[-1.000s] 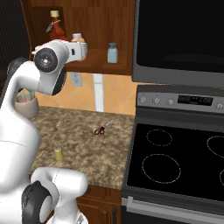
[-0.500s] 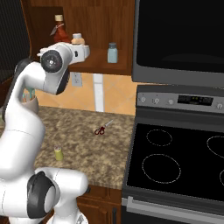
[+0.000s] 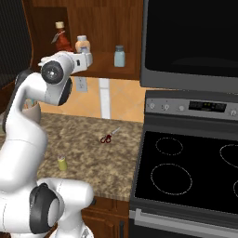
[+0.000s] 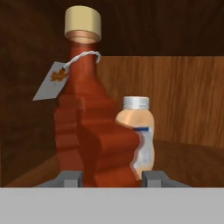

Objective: Put the shaker and condiment bottle from the counter next to their counterparts in the cabinet.

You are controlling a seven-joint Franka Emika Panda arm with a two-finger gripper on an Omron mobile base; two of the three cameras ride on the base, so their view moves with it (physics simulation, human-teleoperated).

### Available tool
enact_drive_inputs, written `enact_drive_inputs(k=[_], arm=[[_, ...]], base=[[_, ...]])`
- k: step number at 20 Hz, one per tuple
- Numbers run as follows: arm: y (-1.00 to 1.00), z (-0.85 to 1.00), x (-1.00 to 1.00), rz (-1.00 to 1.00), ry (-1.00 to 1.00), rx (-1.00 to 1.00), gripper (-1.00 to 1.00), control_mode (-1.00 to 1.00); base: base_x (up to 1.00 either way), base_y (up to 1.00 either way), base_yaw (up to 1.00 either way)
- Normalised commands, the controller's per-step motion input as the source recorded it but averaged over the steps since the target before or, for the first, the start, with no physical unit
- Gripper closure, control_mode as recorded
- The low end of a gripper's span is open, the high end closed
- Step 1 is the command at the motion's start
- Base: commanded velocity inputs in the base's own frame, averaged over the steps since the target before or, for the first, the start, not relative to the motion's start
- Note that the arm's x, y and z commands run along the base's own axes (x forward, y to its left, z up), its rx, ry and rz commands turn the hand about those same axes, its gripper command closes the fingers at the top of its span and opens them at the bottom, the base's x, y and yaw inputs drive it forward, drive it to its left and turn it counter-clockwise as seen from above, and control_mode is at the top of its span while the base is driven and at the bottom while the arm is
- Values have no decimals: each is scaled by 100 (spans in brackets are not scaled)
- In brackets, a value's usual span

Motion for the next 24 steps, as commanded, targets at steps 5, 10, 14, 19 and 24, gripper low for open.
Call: enact_drive_inputs(k=[5, 10, 14, 19, 24], arm=[[0, -6, 27, 0, 0, 0, 100, -100], [1, -19, 24, 0, 0, 0, 100, -100], [2, -28, 29, -1, 0, 0, 100, -100], [6, -35, 42, 0, 0, 0, 100, -100], [7, -43, 46, 0, 0, -2, 100, -100]], base=[[0, 0, 0], [0, 0, 0], [0, 0, 0], [0, 0, 0], [0, 0, 0]])
